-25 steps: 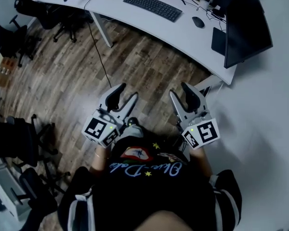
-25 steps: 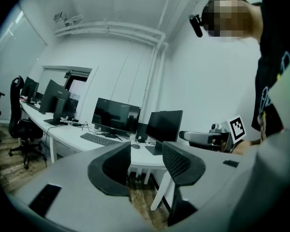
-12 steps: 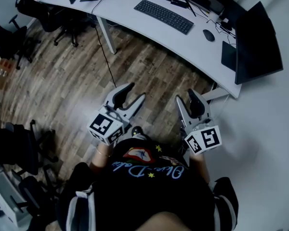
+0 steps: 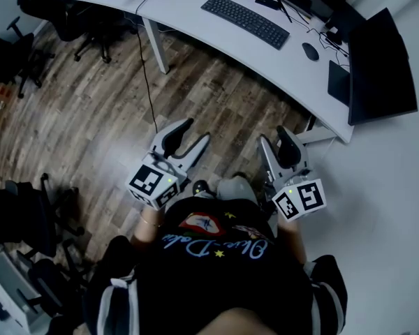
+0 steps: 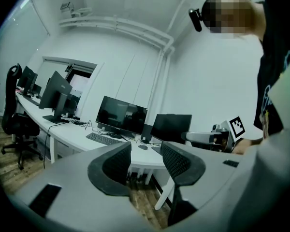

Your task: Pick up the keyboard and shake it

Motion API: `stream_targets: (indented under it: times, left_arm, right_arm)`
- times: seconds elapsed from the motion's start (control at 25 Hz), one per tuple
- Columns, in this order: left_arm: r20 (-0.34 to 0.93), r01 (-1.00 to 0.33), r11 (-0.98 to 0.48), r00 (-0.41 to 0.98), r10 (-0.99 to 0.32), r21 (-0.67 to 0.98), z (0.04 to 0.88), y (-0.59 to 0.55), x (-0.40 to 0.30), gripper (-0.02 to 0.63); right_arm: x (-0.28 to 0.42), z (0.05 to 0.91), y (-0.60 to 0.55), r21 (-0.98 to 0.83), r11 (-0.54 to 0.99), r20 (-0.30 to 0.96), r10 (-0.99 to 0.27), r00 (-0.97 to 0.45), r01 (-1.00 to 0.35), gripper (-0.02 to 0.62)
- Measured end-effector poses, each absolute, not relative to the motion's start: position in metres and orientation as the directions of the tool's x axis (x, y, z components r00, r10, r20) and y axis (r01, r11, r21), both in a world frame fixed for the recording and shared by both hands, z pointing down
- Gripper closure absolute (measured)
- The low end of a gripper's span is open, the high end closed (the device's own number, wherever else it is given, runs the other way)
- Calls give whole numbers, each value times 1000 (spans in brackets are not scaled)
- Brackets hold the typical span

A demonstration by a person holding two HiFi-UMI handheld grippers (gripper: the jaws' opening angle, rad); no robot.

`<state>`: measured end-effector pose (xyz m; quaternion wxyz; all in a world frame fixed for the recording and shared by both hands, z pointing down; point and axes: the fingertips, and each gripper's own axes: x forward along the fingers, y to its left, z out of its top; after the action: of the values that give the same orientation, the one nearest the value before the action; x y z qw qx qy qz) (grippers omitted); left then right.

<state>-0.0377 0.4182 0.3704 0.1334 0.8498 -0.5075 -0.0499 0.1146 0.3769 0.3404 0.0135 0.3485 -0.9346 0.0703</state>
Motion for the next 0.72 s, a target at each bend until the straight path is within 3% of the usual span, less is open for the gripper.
stream_targets:
  times: [0.72]
  left_arm:
    - [94, -906, -325, 361, -928, 271, 378, 360, -88, 422]
  right_arm:
    - [74, 348, 289, -188, 798, 52, -574, -817, -573, 425]
